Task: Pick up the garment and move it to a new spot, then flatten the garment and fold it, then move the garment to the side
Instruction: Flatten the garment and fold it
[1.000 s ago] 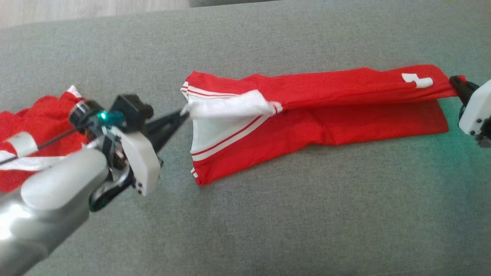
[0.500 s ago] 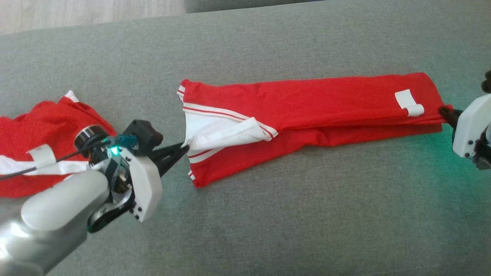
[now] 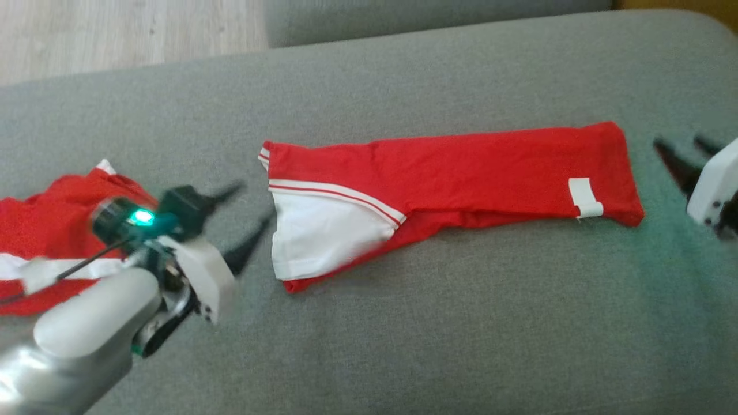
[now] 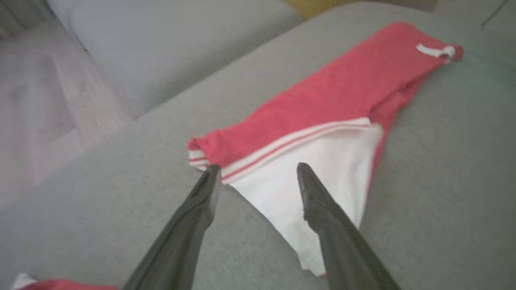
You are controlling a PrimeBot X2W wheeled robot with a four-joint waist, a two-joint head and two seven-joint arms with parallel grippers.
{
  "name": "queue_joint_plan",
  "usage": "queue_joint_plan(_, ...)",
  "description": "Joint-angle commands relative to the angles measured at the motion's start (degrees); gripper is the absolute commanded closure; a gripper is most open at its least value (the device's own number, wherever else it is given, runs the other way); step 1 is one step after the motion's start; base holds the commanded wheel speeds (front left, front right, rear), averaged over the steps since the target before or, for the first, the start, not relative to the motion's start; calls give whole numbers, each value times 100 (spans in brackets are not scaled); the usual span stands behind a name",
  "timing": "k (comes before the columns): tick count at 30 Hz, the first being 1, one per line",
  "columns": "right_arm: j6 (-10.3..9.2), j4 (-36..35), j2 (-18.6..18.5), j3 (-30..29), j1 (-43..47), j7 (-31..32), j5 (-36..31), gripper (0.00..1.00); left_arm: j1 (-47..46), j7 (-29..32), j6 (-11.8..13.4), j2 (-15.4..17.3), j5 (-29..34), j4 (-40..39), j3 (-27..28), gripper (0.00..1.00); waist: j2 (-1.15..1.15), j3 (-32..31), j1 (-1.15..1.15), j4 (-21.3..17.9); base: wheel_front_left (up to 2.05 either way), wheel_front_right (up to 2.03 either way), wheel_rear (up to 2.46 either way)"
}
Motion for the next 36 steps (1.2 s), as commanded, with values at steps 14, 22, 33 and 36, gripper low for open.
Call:
queue_joint_plan(14, 39, -854, 406, -958, 513, -2937, -666, 0, 1324, -1726, 1286, -806, 642, -646, 3435, 0, 0, -261, 0, -53, 0, 0, 0)
queue_joint_plan(22, 39, -1634, 1229, -2370, 1662, -2993, -2183, 0, 2800, -1728, 666, -2038, 1986, -986, 5113, 0, 0, -288, 0, -55, 0, 0, 0)
queue_joint_plan(33, 39, -2130, 1823, -3317, 2446, -2995, -3180, 0, 3412, -1728, -392, -3103, 3214, -811, 6224, 0, 0, -214, 0, 9, 0, 0, 0)
queue_joint_plan(36, 39, -1931, 1868, -3537, 2340, -2966, -3202, 0, 3340, -1728, -565, -3198, 3429, -760, 6313, 0, 0, -107, 0, 34, 0, 0, 0)
